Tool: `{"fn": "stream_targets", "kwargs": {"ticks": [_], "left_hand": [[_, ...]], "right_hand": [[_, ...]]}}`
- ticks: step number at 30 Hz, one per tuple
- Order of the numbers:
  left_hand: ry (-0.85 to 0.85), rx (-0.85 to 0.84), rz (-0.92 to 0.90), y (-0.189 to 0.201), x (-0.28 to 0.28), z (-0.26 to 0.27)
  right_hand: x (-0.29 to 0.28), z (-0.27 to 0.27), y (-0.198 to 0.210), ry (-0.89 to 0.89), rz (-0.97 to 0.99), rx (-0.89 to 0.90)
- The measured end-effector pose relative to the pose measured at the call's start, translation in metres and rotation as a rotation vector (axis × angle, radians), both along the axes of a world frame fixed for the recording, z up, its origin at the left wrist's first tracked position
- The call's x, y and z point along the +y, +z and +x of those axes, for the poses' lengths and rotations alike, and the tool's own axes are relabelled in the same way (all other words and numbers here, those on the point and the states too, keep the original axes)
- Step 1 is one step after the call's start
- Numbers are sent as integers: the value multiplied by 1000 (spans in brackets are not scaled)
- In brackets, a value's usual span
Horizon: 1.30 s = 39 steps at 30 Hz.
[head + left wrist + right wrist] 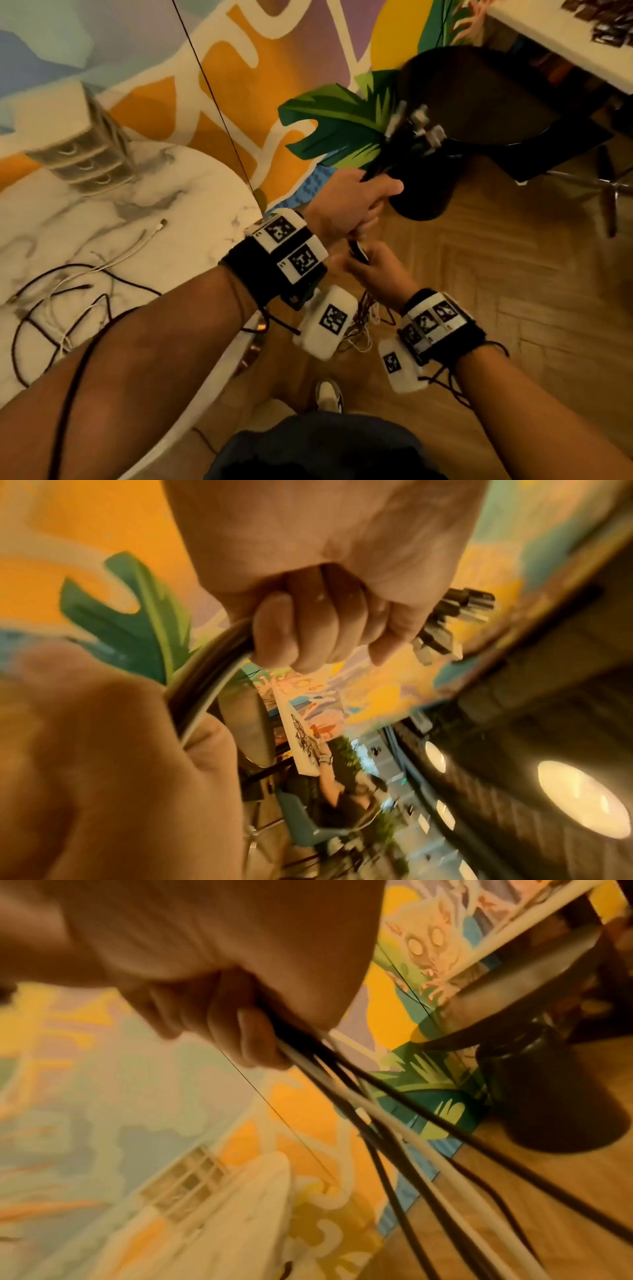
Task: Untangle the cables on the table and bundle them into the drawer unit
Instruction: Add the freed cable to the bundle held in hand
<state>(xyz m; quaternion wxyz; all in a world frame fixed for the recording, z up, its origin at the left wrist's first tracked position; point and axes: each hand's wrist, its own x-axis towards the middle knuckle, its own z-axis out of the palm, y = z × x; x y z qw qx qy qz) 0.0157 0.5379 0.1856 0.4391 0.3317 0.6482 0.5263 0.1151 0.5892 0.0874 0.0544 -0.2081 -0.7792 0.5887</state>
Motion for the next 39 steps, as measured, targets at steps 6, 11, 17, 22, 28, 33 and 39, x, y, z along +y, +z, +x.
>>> {"fn": "stream_targets", "kwargs": {"ticks": [6, 11, 17, 22, 28, 33, 39], "left_hand": [[-145, 913, -233, 43, -6, -13], [-114, 1403, -206, 89, -27, -49], [36, 1758, -55, 106, -46, -73], [-97, 1471, -66, 46, -46, -46], [-119, 956, -359, -33, -35, -23], [-84, 689, -309, -40, -21, -14], [24, 746, -202, -22, -11, -13]], "right_hand": [[14, -4, -73, -271, -68, -250], [26, 31, -116, -369, -82, -506], [27, 35, -129, -458, -173, -659], [15, 7, -90, -571, -314, -442], [4, -2, -34, -399, -365, -98], [-12, -8, 13, -198, -223, 20], [-13, -10, -13, -209, -274, 10]]}}
